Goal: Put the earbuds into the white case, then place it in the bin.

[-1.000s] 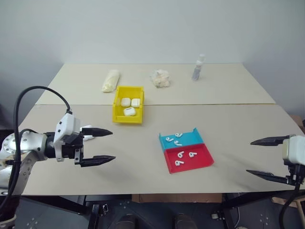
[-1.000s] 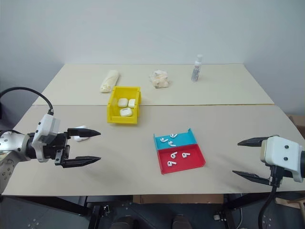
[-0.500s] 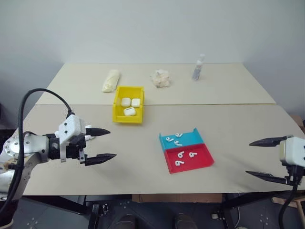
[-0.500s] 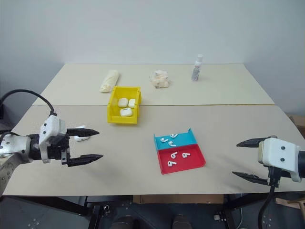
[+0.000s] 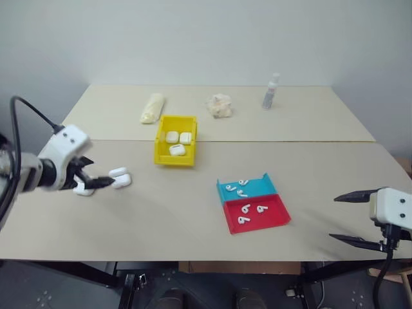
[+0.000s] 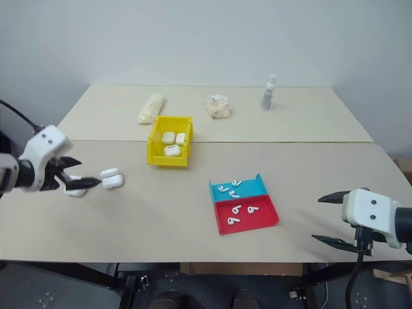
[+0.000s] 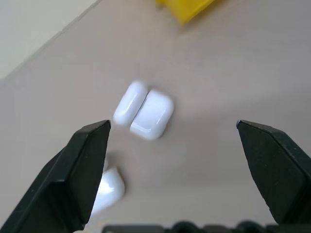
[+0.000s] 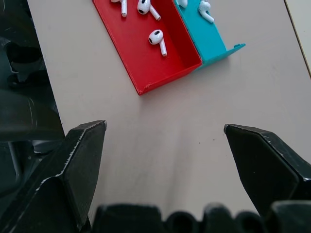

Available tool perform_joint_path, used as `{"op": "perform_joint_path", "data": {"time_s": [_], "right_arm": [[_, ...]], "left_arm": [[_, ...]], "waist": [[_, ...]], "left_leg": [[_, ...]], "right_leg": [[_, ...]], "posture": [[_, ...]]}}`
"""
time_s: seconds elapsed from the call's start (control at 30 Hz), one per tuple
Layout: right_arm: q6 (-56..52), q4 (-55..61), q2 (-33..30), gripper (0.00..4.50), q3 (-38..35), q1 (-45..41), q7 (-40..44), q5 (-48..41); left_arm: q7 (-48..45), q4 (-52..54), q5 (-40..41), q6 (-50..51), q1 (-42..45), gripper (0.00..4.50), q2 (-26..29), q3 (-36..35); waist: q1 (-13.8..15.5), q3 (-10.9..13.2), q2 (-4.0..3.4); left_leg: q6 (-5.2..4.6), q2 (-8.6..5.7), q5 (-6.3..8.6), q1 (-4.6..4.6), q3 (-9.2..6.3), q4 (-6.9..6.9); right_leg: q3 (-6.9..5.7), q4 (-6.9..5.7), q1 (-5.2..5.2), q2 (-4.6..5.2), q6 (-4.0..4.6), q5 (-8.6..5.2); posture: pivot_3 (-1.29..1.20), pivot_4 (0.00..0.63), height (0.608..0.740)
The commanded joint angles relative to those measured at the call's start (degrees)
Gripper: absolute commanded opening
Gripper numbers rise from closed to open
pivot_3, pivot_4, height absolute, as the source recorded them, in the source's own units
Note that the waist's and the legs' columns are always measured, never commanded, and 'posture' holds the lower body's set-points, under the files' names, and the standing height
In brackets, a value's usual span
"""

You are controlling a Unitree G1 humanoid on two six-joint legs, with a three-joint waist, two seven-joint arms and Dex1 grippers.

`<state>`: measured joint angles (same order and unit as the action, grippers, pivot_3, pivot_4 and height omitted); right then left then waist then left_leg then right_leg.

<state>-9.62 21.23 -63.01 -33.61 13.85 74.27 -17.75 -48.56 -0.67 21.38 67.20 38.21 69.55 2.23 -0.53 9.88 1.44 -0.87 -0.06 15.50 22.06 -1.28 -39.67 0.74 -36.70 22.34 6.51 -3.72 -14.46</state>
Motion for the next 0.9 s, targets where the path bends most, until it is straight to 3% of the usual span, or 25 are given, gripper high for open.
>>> {"op": "perform_joint_path", "data": {"time_s": [0.03,0.2,0.4,0.57,0.9], "right_arm": [[-1.0,0.5,0.0,4.48,-0.3,-0.5,-1.1,-0.2],[-1.9,0.2,-0.3,4.48,1.4,-0.9,-2.0,0.4],[-4.5,1.9,0.4,4.48,0.3,0.3,-2.8,-0.3],[-4.9,3.0,1.7,4.48,-0.6,2.4,-3.3,0.5],[-5.7,4.1,2.2,4.48,-1.2,3.4,-4.8,0.5]], "left_arm": [[-2.7,-11.1,-5.7,2.3,8.5,4.50,1.8,8.0],[-7.5,-32.0,-14.1,-0.8,24.2,4.50,-3.7,18.5],[-15.0,-45.4,-22.1,-5.4,30.7,4.50,-7.4,26.3],[-17.3,-53.3,-25.8,-8.2,31.6,4.50,-10.5,27.5],[-15.7,-63.2,-30.4,-13.0,32.2,4.50,-15.0,24.5]], "waist": [[-0.2,0.0,0.00],[-0.2,0.1,0.13],[-0.3,0.1,0.15],[-0.2,0.1,0.20],[-0.2,0.1,0.37]], "left_leg": [[0.00,0.00,0.00,0.01,0.00,0.01],[0.02,0.01,-0.02,0.30,0.21,-0.07],[0.02,0.02,-0.02,0.33,0.33,-0.06],[0.04,0.03,-0.03,0.82,0.31,-0.19],[0.04,0.01,-0.03,0.86,0.28,-0.21]], "right_leg": [[0.03,0.00,0.01,0.00,-0.01,0.00],[0.00,-0.03,0.29,-0.03,0.00,-0.01],[0.05,-0.02,0.33,-0.02,-0.01,-0.01],[0.05,-0.19,0.84,-0.02,-0.01,0.00],[0.01,-0.37,0.85,0.02,-0.01,0.00]], "posture": [[0.00,0.150,0.740],[0.00,0.150,0.740],[0.00,0.150,0.740],[0.00,0.150,0.740],[0.00,0.150,0.740]]}}
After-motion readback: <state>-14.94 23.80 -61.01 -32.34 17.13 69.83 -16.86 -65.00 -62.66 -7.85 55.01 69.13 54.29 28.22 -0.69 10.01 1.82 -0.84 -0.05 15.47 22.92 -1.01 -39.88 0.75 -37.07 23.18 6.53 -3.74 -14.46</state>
